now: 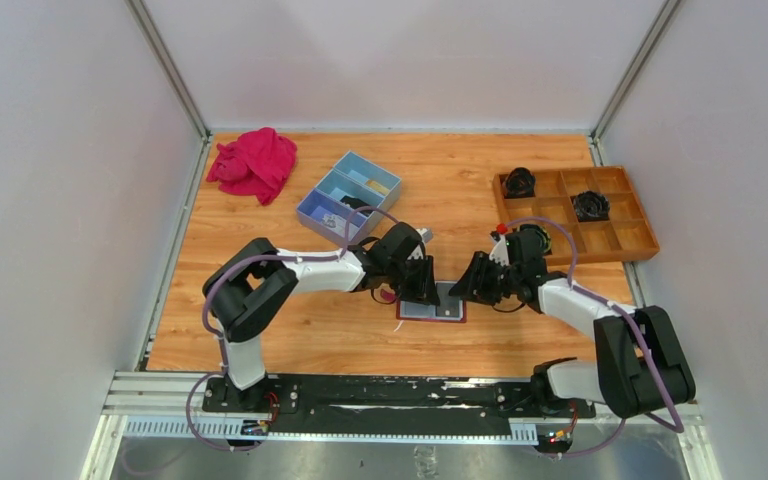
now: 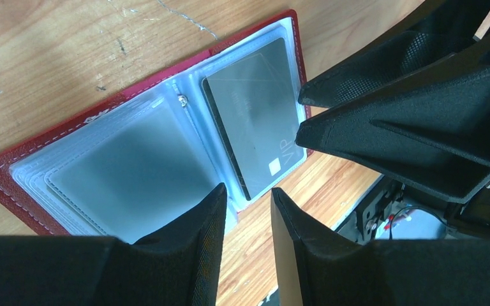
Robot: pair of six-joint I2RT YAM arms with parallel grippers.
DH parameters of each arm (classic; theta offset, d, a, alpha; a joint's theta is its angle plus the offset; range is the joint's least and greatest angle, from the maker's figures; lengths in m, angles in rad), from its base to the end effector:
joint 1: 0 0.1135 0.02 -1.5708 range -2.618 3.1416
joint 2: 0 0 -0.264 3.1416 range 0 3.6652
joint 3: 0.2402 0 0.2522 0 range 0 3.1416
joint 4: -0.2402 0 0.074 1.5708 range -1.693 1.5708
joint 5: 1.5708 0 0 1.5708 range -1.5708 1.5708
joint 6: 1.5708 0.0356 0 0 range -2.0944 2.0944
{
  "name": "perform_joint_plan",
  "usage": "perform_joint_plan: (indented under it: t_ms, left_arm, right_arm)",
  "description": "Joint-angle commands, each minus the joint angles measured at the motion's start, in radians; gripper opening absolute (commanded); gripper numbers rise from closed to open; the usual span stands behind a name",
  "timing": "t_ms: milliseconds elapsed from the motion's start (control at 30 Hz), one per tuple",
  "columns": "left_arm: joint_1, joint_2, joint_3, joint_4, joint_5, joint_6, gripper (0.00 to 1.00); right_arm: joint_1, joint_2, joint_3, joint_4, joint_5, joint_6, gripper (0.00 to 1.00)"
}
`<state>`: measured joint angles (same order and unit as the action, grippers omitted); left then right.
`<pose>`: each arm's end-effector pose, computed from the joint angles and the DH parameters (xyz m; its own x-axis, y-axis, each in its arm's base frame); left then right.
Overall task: Take the credit cards out of the card holder
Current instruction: Remove the credit card from the card holder.
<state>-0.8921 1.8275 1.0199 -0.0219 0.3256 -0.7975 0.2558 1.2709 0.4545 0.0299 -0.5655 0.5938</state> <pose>0.2250 -0.2971 0.1538 -0.9482 0.0957 -0.3028 0.2785 0.7089 -0.6480 0.2148 0.0759 0.1546 -0.8920 0.2550 -0.3732 -0.0973 0.6979 0.7096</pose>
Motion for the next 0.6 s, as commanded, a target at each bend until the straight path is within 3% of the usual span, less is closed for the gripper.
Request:
perform_joint_plan:
  t_ms: [0,567]
  left_arm:
    - [0.005,0.024,0.001,0.018,0.012,-0.010,0.35]
    - [0.034,0.043,-0.037,0.083,0.025,-0.034,0.27]
  right_arm:
    - [0.016,0.012,-0.015,-0.009,0.002,-0.011,0.45]
    - [0.016,0.075,-0.036,0.069,-0.045,0.015,0.44]
